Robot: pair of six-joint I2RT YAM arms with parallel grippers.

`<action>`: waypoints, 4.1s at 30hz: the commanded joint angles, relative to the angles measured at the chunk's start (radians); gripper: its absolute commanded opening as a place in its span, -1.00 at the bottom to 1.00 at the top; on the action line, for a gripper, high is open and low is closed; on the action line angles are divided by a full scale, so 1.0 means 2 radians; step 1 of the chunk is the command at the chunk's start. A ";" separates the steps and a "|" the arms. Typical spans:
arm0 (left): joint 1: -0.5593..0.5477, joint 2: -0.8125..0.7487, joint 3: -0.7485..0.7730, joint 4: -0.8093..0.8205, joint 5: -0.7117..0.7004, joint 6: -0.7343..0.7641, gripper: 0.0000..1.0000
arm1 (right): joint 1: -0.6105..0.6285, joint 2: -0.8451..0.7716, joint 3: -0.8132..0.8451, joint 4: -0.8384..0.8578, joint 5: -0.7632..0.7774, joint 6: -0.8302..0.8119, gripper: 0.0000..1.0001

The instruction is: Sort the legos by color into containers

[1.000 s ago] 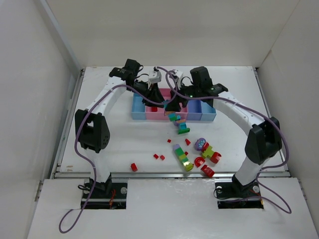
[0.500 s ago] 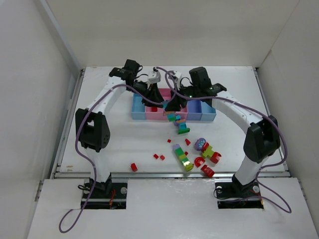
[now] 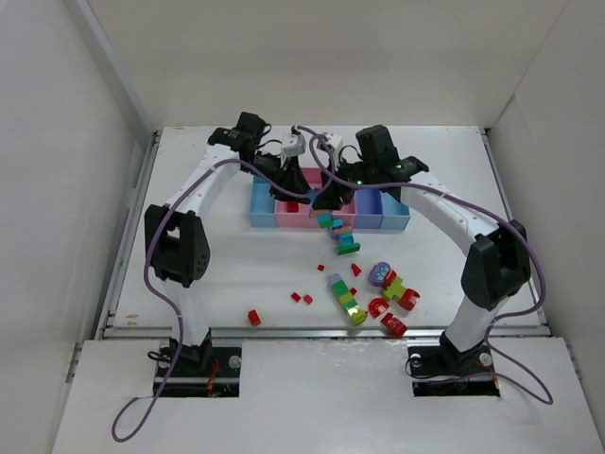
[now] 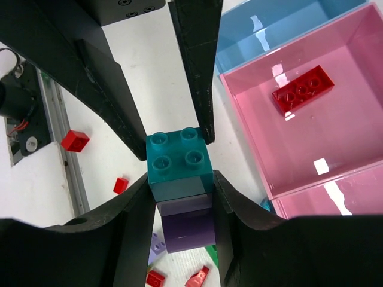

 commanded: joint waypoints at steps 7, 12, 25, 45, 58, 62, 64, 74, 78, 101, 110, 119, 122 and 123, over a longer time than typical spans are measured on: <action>-0.005 0.017 0.031 -0.014 0.018 -0.032 -1.00 | 0.007 -0.004 0.031 0.014 -0.006 -0.014 -1.00; 0.002 0.017 0.035 -0.014 0.045 -0.028 -1.00 | 0.007 0.007 0.035 0.003 -0.006 -0.014 -0.25; 0.007 0.012 0.045 -0.014 0.062 -0.028 -1.00 | -0.013 0.018 0.011 0.008 -0.031 -0.014 -0.03; 0.070 0.014 0.045 0.121 0.054 -0.199 -1.00 | -0.032 0.013 -0.032 0.011 -0.037 0.003 -1.00; 0.089 -0.029 -0.097 0.255 -0.392 -0.272 -1.00 | -0.041 0.003 -0.017 0.021 -0.006 0.026 -1.00; 0.083 -0.029 -0.109 0.255 -0.392 -0.267 -0.80 | -0.041 0.003 -0.011 0.021 -0.001 0.026 -1.00; 0.078 -0.029 -0.113 0.255 -0.402 -0.267 -0.65 | -0.041 0.003 -0.011 0.021 -0.001 0.026 -1.00; 0.073 -0.039 -0.123 0.255 -0.395 -0.256 0.71 | -0.041 -0.002 -0.002 0.016 0.008 0.026 -1.00; 0.073 -0.050 -0.123 0.246 -0.378 -0.243 0.71 | -0.041 -0.007 0.009 0.016 0.008 0.031 -1.00; 0.064 -0.065 0.031 0.170 0.082 -0.086 1.00 | -0.061 -0.109 0.057 0.138 -0.017 0.072 -1.00; 0.030 -0.074 0.114 0.177 -0.310 -0.051 1.00 | -0.061 -0.114 0.057 0.138 0.011 0.072 -1.00; 0.053 -0.083 0.183 0.311 -0.435 -0.150 1.00 | -0.061 -0.110 0.070 0.138 0.039 0.068 -1.00; 0.036 -0.100 0.144 0.266 -0.418 -0.112 1.00 | -0.061 -0.110 0.076 0.142 0.039 0.068 -1.00; 0.029 -0.100 0.135 0.248 -0.406 -0.119 1.00 | -0.061 -0.110 0.076 0.142 0.035 0.068 -1.00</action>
